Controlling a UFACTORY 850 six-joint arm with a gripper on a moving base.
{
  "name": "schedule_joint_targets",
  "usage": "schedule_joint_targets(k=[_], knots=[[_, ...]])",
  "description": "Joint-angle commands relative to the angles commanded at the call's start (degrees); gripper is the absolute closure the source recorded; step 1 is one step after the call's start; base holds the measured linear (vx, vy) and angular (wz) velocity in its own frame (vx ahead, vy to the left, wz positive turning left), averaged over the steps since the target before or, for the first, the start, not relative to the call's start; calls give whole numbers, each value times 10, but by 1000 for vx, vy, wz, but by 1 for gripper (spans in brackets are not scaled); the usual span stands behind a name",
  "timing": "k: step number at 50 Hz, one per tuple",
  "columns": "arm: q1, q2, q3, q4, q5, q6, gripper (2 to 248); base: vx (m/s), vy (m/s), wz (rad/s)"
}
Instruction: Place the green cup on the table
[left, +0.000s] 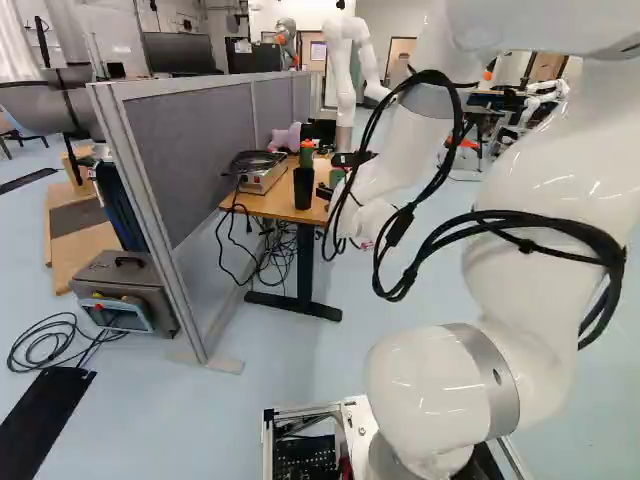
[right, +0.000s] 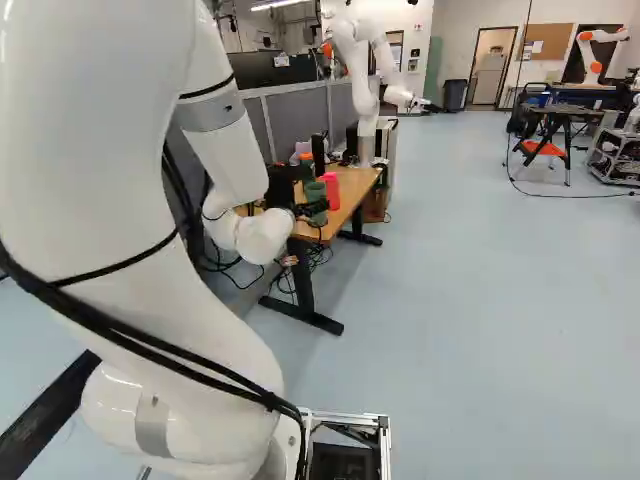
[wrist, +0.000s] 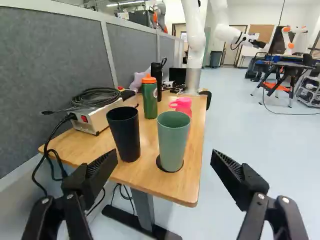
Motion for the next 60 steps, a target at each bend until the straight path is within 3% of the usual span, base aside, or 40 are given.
schedule_joint_targets(k=[34,60], knots=[[-4,124,105,0,-67,0,3,0,0,0],[-6,181,154,0,-97,0,3,0,0,0]])
